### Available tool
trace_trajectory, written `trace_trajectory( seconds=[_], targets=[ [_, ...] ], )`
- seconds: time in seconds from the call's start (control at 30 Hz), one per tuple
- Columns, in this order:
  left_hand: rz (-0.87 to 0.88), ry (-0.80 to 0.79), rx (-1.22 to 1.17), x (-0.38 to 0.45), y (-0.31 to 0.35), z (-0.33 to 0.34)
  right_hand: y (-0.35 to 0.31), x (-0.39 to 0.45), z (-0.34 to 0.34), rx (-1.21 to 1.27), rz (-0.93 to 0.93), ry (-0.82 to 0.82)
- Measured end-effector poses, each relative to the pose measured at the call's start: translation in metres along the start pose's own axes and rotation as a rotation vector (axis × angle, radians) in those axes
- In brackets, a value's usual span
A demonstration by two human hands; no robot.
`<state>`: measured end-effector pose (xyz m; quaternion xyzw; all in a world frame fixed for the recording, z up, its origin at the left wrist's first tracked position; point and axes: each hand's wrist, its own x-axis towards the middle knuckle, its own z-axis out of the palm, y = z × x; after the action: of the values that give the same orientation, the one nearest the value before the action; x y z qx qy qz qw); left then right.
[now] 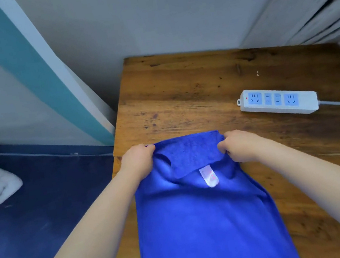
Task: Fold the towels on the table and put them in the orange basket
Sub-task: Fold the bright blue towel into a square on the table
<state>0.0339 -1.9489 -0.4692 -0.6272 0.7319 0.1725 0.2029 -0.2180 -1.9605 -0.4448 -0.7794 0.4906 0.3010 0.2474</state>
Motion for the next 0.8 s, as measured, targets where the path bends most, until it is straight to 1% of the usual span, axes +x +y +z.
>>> trace_trajectory(
  seconds=[0.07,0.13,0.27,0.33,0.43,0.53,0.67,0.8],
  targets=[
    [-0.042,0.03,0.046,0.003,-0.006,-0.001,0.012,-0.002,0.0,-0.067,0.078,0.031],
    [-0.064,0.065,0.08,0.007,-0.009,-0.001,0.021,0.0,0.001,-0.083,0.161,0.078],
    [-0.097,0.101,0.119,0.017,-0.013,0.0,0.032,0.006,0.006,0.092,0.293,0.182],
    [-0.121,0.092,0.077,0.02,-0.015,0.003,0.035,0.007,0.012,0.15,0.296,0.218],
    [-0.13,0.101,-0.119,0.02,-0.02,0.009,0.04,0.007,0.022,0.327,0.29,0.264],
    [-0.046,0.118,-0.263,0.014,-0.028,0.011,0.046,0.006,0.025,0.491,0.273,0.316],
    [0.032,0.169,-0.371,0.005,-0.038,0.005,0.049,0.01,0.019,0.508,0.221,0.3],
    [0.02,0.205,-0.38,0.003,-0.045,-0.002,0.049,0.017,0.013,0.493,0.185,0.232]
  ],
)
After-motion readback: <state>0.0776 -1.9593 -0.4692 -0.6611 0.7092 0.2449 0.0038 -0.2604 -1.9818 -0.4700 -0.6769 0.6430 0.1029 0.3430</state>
